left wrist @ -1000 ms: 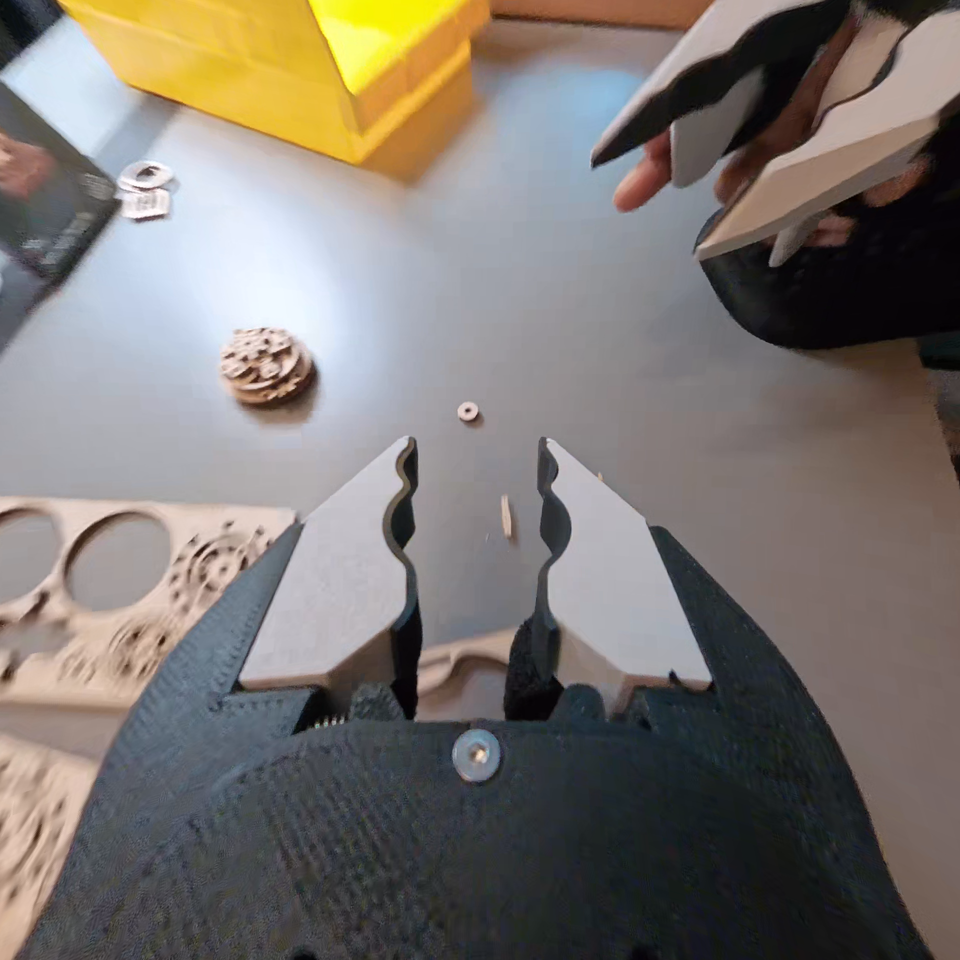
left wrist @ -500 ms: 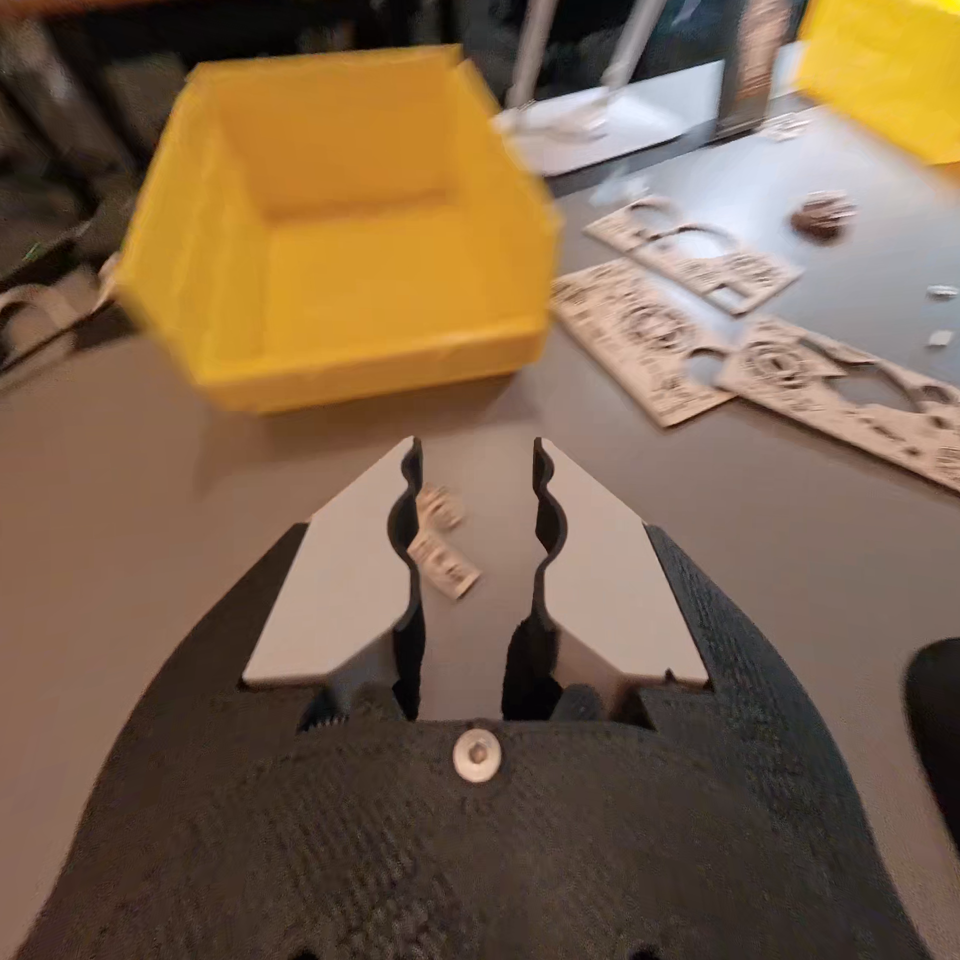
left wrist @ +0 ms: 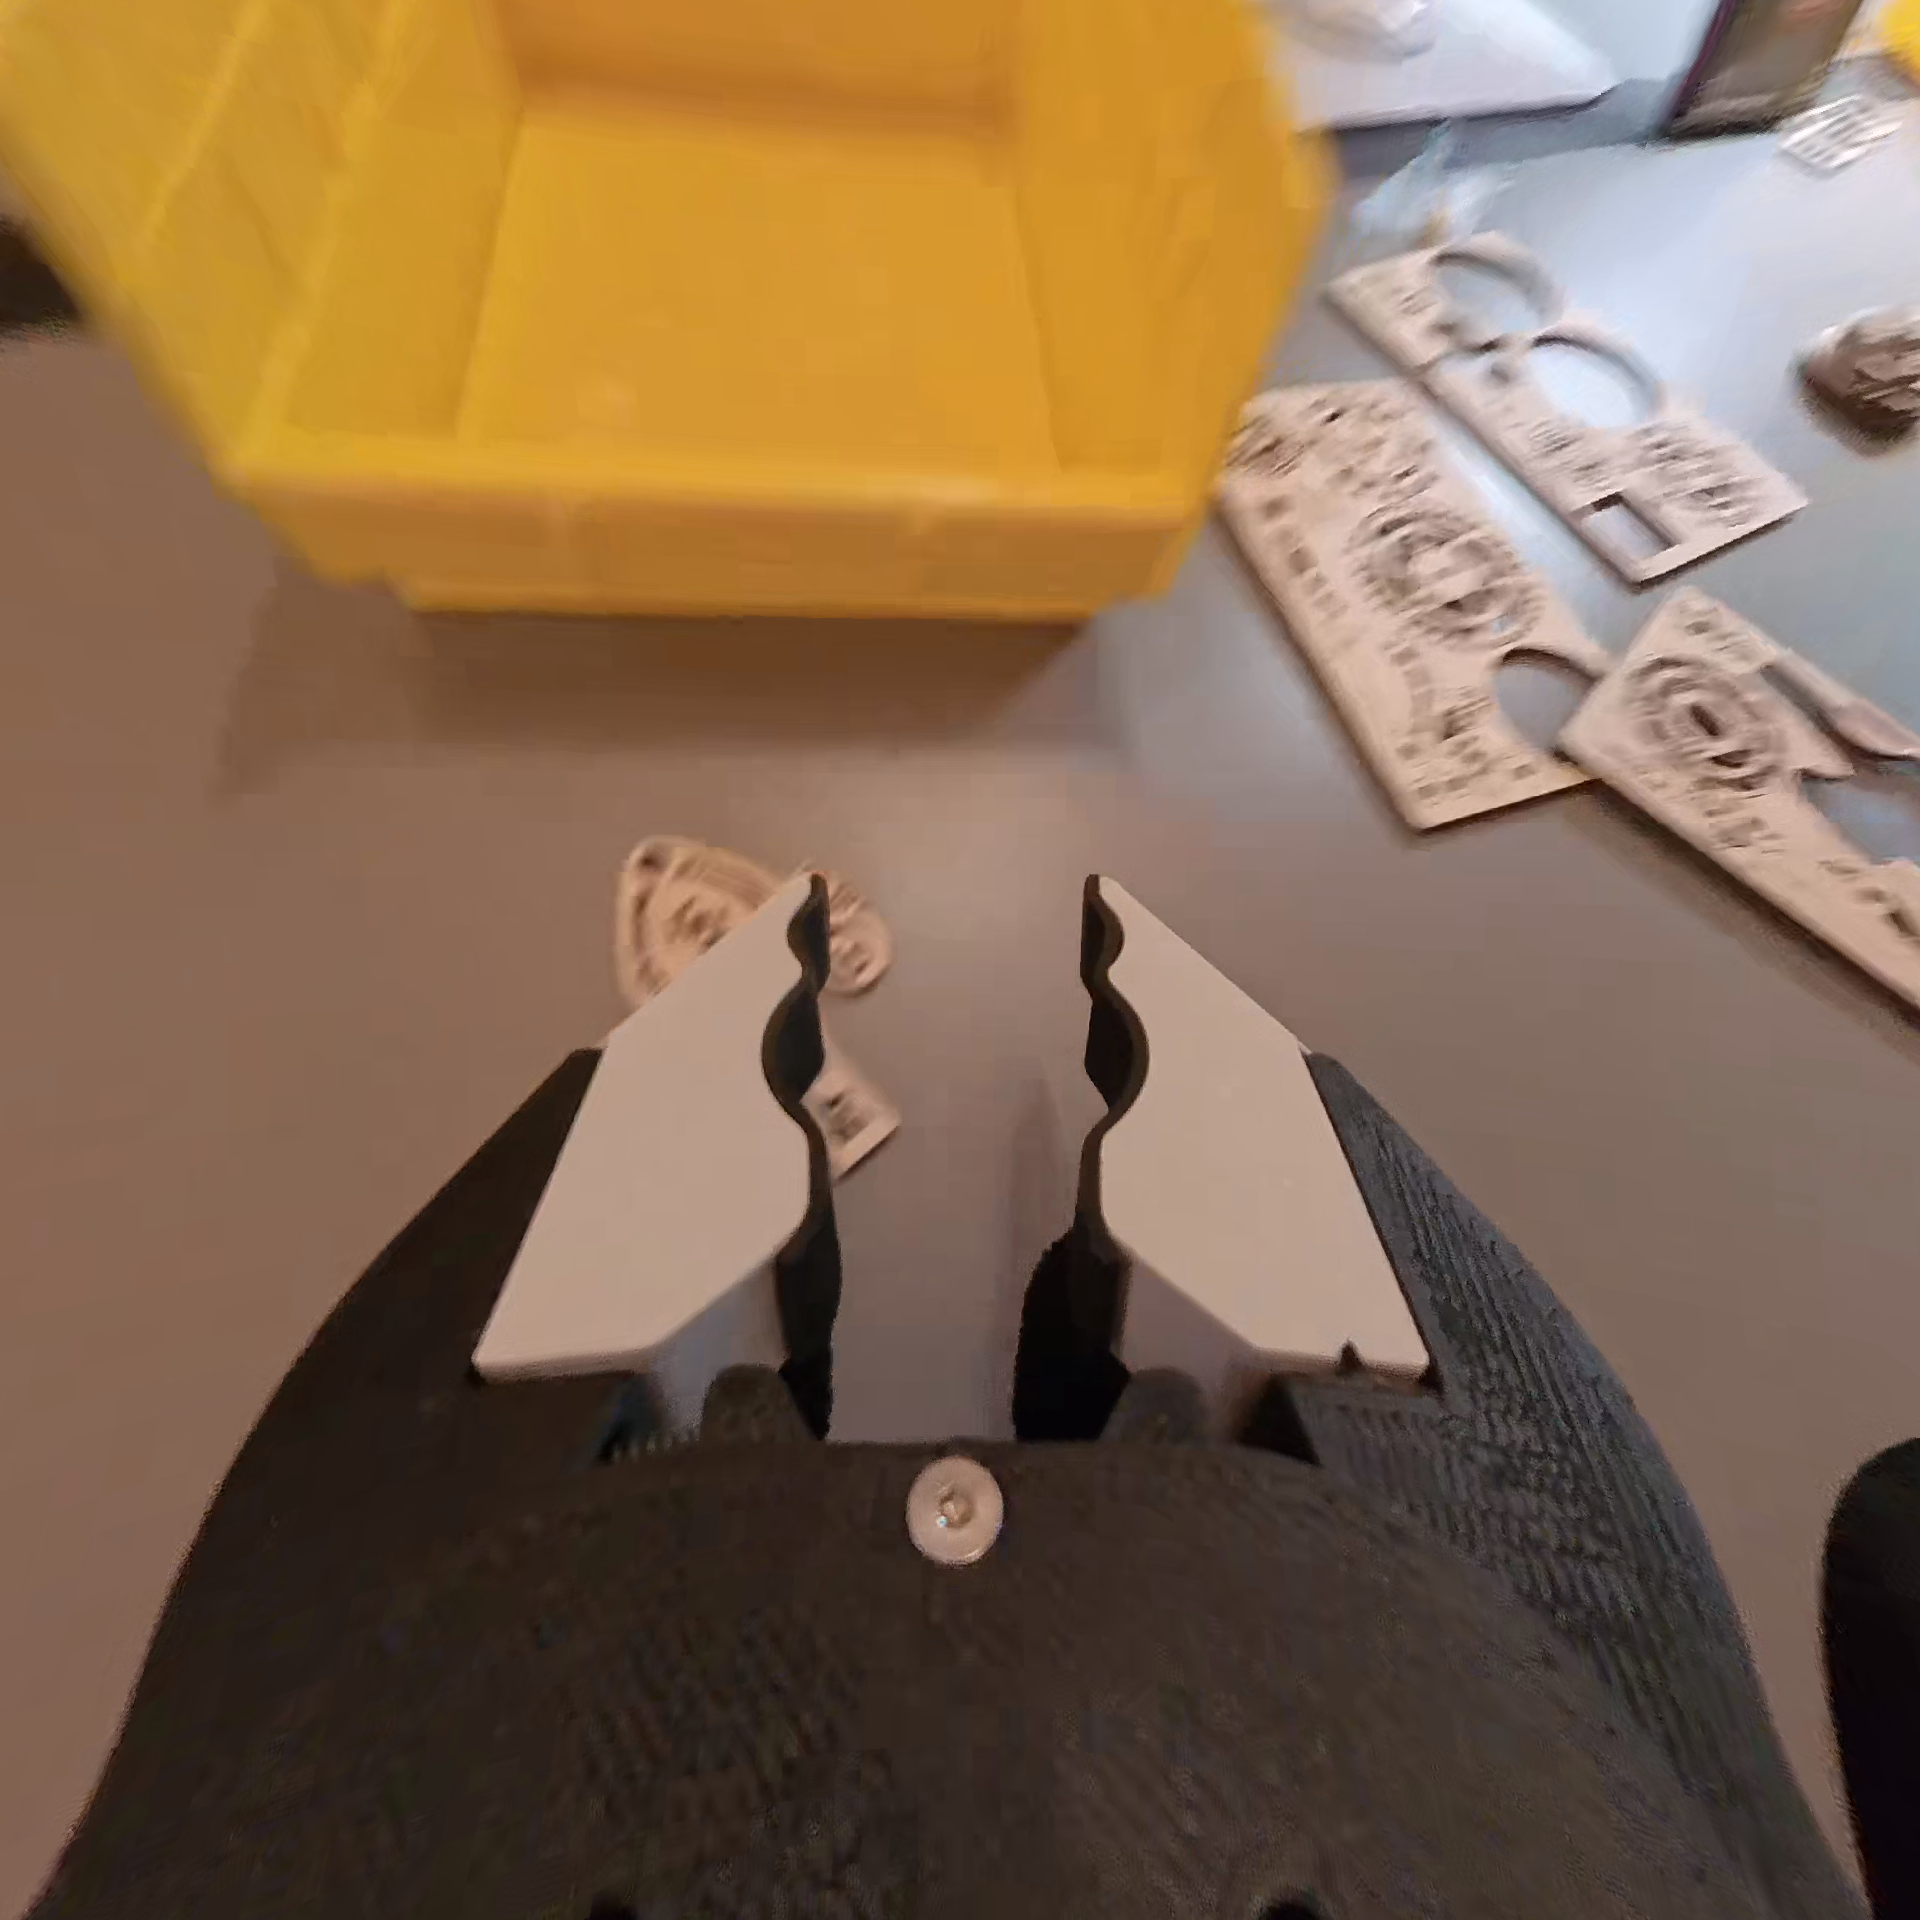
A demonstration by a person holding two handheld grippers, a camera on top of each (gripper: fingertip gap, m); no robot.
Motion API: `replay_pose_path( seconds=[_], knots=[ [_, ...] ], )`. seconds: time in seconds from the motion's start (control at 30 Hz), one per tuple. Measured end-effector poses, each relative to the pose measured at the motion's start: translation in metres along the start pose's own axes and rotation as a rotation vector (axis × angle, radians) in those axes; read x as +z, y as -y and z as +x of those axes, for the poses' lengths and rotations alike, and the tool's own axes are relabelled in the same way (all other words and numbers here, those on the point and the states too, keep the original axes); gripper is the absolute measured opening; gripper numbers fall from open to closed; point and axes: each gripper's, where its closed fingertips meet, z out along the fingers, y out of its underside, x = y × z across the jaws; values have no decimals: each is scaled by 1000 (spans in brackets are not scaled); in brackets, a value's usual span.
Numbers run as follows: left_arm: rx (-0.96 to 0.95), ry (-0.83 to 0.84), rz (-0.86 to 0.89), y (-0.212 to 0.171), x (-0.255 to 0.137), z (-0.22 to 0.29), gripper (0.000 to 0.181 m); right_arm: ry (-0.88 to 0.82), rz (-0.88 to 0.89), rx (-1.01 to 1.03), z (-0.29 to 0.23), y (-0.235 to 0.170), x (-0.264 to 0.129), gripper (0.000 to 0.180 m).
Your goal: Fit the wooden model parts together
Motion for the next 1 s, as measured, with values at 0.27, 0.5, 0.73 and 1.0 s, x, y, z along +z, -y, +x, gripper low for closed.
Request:
replay_pose_path(
  seconds=[0.27, 0.5, 0.73, 1.0],
  knots=[
    [253, -360, 196, 65, 44, 153, 52, -9, 70, 65, 22, -16, -10, 51],
    [253, -441, 403, 106, 60, 202, 34, 3, 119, 127, 32, -27, 1, 46],
    [233, -497, 661, 150, 2, 244, 0, 47, 93, 63, 10, -28, 10, 42],
    [183, -418, 743, 162, -16, 260, 0, 173, 97, -21, -23, 17, 62, 31]
  ],
)
